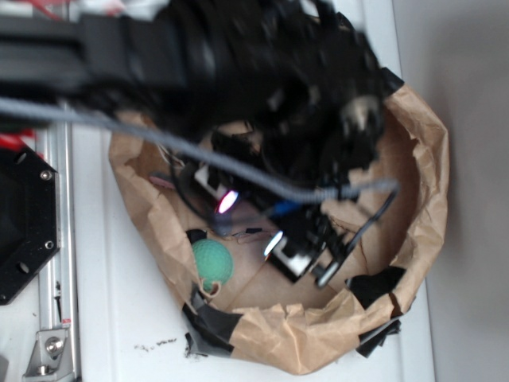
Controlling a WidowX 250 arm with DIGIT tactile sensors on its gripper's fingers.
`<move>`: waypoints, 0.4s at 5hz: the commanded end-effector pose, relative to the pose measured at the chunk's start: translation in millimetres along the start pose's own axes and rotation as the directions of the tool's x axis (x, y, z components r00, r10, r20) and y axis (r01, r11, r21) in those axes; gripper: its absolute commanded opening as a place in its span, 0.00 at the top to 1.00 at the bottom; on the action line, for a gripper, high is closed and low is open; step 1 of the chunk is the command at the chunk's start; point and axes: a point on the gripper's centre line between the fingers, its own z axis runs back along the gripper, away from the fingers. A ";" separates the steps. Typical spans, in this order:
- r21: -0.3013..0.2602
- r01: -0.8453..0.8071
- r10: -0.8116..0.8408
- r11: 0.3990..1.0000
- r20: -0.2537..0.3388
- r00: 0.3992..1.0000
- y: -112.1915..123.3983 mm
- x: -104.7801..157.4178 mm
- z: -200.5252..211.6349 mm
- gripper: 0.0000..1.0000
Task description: Grab the green ball.
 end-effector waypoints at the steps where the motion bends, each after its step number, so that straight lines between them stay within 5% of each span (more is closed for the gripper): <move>1: 0.014 0.075 -0.073 0.997 -0.124 0.990 2.3 -45.6 -37.3 0.00; 2: 0.051 0.145 -0.139 0.988 -0.102 0.985 2.3 -51.6 -44.8 1.00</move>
